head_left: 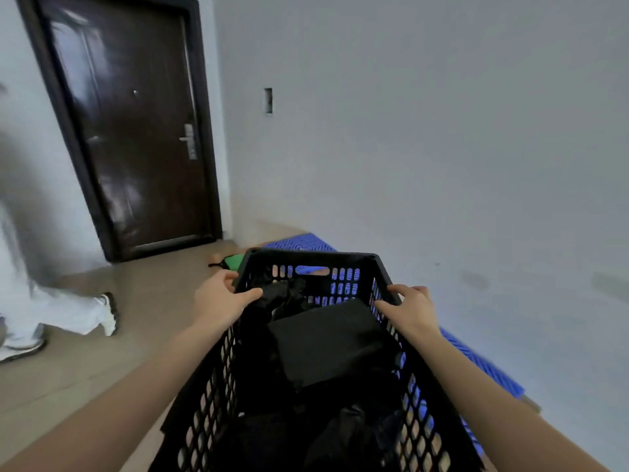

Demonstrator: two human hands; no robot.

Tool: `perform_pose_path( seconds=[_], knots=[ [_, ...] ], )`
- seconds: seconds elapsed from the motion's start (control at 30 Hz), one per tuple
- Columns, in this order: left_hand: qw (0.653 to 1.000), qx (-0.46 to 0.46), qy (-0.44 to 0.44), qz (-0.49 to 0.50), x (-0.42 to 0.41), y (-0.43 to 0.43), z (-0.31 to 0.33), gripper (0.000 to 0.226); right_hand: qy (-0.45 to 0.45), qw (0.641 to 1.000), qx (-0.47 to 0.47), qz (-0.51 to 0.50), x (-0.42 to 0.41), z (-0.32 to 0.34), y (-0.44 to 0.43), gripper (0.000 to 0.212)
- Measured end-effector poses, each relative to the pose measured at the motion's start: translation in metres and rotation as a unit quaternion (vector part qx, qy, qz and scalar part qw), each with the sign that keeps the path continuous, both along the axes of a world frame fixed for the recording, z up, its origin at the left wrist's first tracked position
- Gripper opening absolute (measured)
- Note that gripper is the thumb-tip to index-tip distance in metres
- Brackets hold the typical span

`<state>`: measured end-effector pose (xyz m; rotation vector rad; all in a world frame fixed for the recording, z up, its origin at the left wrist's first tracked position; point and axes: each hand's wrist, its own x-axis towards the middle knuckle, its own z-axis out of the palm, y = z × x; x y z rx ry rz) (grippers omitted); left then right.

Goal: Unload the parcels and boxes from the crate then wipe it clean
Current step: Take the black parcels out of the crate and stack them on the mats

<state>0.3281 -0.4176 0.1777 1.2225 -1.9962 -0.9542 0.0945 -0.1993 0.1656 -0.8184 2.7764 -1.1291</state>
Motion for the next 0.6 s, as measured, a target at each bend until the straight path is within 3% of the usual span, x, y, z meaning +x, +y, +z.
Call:
perform_pose_path(
  seconds=[0.27,0.6],
  knots=[
    [0.995,0.077,-0.003,0.070,-0.016,-0.034,-0.034,0.066,-0.019,0.993,0.026,0.111,-0.061,-0.041,-0.094,0.043],
    [0.988,0.063,-0.103,0.100,-0.061,-0.039,-0.060,0.084,0.014,0.982,0.059,0.177,-0.129,-0.073,-0.142,0.046]
  ],
)
